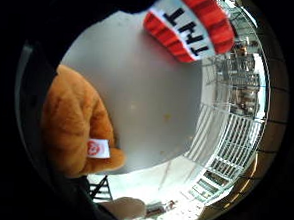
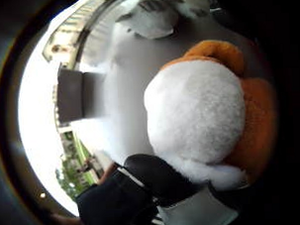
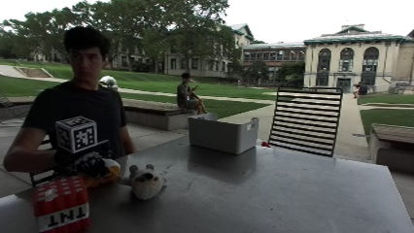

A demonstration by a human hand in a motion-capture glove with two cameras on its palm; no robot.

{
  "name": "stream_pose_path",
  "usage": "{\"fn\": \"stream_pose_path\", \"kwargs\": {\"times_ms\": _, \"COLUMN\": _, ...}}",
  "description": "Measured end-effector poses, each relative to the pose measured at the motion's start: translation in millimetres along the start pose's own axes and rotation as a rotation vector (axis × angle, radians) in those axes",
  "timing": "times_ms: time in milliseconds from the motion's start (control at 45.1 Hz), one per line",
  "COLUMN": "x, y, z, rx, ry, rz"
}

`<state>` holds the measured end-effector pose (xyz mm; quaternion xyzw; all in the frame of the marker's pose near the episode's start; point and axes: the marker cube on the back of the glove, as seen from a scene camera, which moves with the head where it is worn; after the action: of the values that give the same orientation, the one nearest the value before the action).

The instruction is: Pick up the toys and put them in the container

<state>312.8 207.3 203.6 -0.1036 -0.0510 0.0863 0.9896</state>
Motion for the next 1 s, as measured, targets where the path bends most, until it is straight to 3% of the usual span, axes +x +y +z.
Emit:
{"fn": "stream_pose_path", "kwargs": {"times_ms": 399, "x": 8, "y": 9, "z": 27, "rx": 0.000, "ry": -0.011, "rz": 0.079}}
{"fn": "stream_pose_path", "kwargs": {"times_ms": 710, "x": 7, "y": 3, "z": 7, "rx": 0.070, "ry": 0.104, "rz": 0.165}}
{"fn": "stream_pose_path", "kwargs": {"times_ms": 998, "x": -7, "y": -19, "z": -36, "rx": 0.031, "ry": 0.044, "rz": 0.127}}
